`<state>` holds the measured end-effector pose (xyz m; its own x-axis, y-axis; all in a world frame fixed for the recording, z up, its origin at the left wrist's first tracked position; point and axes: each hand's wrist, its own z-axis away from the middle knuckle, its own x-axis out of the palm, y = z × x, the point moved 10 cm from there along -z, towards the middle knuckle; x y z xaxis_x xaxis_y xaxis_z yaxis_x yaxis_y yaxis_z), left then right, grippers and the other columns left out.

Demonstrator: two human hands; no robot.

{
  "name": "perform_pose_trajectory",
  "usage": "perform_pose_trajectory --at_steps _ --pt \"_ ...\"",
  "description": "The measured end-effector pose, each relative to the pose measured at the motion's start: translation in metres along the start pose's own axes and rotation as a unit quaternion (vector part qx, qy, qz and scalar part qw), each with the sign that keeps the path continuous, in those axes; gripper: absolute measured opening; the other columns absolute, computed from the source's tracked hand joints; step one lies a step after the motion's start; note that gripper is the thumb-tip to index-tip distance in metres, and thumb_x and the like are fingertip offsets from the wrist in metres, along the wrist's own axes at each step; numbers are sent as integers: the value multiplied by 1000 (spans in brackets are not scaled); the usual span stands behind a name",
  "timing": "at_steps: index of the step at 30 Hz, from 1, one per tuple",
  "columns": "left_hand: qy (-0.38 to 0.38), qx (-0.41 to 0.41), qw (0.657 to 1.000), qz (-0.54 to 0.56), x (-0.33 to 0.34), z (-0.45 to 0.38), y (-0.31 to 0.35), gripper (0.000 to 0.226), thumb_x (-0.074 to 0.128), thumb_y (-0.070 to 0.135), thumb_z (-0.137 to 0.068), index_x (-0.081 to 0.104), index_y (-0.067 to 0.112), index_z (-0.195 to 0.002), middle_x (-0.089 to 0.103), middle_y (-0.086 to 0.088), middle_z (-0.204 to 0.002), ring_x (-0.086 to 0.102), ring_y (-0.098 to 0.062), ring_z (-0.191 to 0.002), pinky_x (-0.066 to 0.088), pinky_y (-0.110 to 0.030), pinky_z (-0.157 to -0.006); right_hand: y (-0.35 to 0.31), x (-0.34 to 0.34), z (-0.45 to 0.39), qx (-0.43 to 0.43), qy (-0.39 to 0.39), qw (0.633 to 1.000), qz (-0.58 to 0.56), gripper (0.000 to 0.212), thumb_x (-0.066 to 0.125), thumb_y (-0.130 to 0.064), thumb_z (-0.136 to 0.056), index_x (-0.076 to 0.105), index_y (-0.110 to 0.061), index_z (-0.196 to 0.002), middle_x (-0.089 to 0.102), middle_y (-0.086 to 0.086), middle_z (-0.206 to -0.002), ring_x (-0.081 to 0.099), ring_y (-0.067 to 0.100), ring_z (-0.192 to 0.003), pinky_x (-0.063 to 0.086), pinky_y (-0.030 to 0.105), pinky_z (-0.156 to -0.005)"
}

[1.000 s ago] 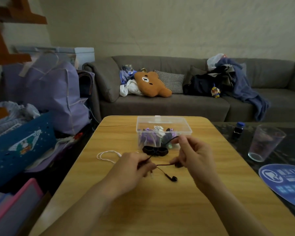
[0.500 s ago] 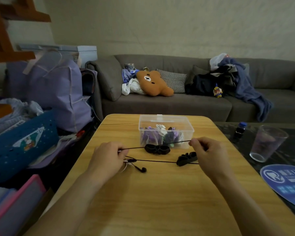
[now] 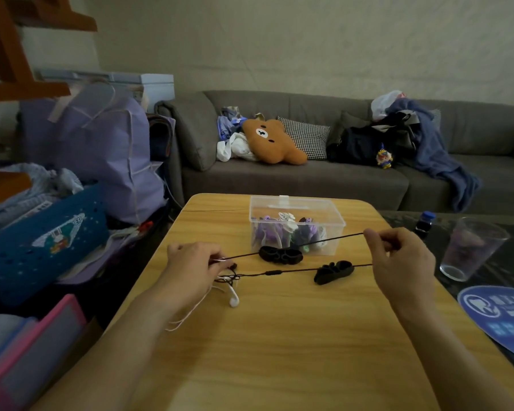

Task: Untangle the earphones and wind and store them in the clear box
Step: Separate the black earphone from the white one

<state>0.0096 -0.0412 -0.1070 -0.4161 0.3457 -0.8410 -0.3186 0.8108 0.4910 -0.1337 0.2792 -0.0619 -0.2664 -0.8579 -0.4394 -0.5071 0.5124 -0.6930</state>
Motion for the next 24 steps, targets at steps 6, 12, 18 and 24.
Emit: perform_pose_trajectory --at_steps 6,12,18,24 --pt "-116 39 974 190 18 7 17 22 63 39 -94 72 22 -83 74 4 -78 69 -8 -73 57 -32 -74 19 4 -3 31 31 997 67 34 52 -39 -100 60 -7 -107 50 6 -101 43 21 -96 34 35 -85" --pt "-73 16 970 233 10 5 13 45 46 40 -102 57 12 -69 48 6 -49 44 -7 -47 38 -23 -51 12 19 9 68 -25 989 133 43 70 -26 -91 52 -14 -127 46 14 -128 44 31 -119 39 45 -102" --pt "-116 60 955 266 13 14 42 55 38 56 -97 56 15 -66 45 1 -60 42 -12 -56 37 -31 -59 -106 70 69 -148 -206 965 -62 54 64 -34 -93 43 -32 -142 39 -18 -143 39 -4 -129 36 15 -106" --pt "-178 123 940 262 23 32 66 45 53 42 -99 67 10 -70 50 3 -57 45 -13 -56 38 -34 -58 -98 106 96 -75 -384 909 -142 13 57 -34 -98 68 -27 -101 71 -6 -83 68 5 -75 59 29 -74"
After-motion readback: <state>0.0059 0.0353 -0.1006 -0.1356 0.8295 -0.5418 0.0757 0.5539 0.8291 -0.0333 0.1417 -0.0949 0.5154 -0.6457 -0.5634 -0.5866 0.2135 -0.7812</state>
